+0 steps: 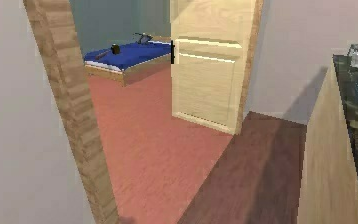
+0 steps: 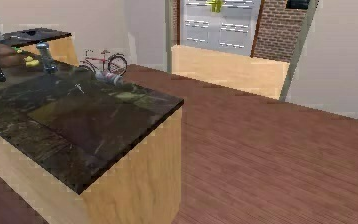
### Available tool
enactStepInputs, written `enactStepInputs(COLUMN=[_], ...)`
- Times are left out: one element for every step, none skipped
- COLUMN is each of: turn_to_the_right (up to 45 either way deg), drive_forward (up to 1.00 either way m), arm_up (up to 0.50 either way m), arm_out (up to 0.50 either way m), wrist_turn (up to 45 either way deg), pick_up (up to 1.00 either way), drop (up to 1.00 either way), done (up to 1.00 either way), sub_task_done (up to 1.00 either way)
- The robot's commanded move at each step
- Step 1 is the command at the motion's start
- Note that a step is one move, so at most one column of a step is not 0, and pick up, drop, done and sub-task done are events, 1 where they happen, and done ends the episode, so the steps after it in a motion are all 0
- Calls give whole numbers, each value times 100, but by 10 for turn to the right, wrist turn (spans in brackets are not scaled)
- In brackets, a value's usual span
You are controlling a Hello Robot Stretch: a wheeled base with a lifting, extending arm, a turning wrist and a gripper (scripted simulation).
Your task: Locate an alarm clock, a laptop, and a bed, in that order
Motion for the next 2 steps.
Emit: enactStepInputs(turn_to_the_right=[60,0], drive_forward=[0,70], arm_up=[0,0], arm_out=[0,0], wrist_turn=[0,0], pick_up=[0,0], drop=[0,0], done=[0,0], sub_task_done=[0,0])
